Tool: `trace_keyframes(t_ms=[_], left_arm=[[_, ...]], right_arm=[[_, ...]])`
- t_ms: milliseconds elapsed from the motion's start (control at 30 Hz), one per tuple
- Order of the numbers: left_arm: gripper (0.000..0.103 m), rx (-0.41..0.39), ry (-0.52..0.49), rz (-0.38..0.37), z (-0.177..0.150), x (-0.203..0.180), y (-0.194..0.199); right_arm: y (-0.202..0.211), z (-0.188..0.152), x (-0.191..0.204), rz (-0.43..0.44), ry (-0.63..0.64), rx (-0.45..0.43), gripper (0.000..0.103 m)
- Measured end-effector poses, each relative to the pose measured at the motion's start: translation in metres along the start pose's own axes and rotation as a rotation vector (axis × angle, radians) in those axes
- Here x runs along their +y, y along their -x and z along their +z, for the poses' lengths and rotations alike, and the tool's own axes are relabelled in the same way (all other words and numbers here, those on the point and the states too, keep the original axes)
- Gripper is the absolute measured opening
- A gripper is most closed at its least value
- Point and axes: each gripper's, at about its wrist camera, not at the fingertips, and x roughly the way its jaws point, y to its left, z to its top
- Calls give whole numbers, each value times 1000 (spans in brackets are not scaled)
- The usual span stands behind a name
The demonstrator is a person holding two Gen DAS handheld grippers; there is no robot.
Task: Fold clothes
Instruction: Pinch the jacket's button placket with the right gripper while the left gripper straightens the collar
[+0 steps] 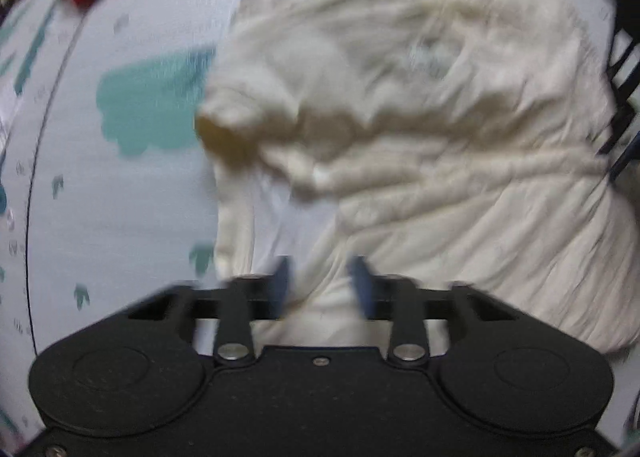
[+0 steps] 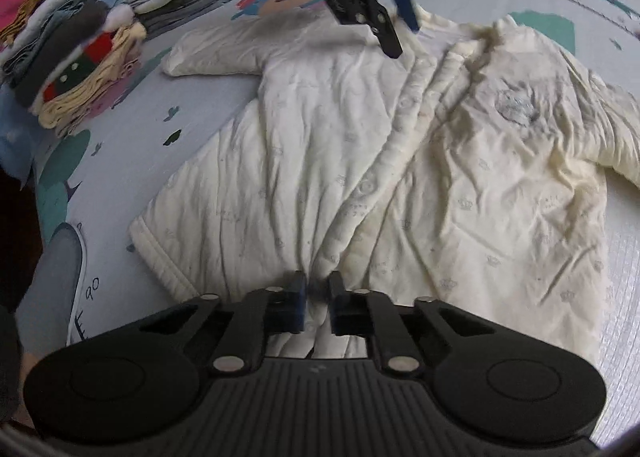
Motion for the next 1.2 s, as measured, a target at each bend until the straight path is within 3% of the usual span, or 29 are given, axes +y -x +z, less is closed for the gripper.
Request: trace_keyframes(t_ms=[33, 200, 300, 567, 667, 733, 800, 933, 1133, 1200], left_arm=[[0, -8, 6, 7, -1, 1, 3], [0, -109, 69, 63, -14, 16, 32], [0, -113, 118, 89, -22, 30, 39], [0, -54, 80, 181, -14, 12, 6], [10, -99, 100, 249, -15, 9, 14], [28, -140, 151, 282, -19, 10, 32], [29, -176, 201, 307, -27, 7, 50], [29, -235, 303, 238, -52, -22, 79], [29, -288, 438, -13, -85, -98, 72], [29, -292, 446, -64, -90, -120, 63]], right_arm=[[2, 0, 1, 4, 9, -6, 7], [17, 18, -3, 14, -7, -88, 6], [22, 36, -15, 19, -47, -129, 6], [-7, 43, -55, 43, -208, -32, 10], [-5, 37, -54, 58, -216, -32, 13], [-5, 33, -52, 65, -212, -19, 13], [-4, 29, -49, 59, -203, -23, 13], [5, 29, -49, 16, -196, -56, 9], [8, 30, -52, 16, -202, -75, 9], [9, 32, -51, 9, -198, -87, 9]])
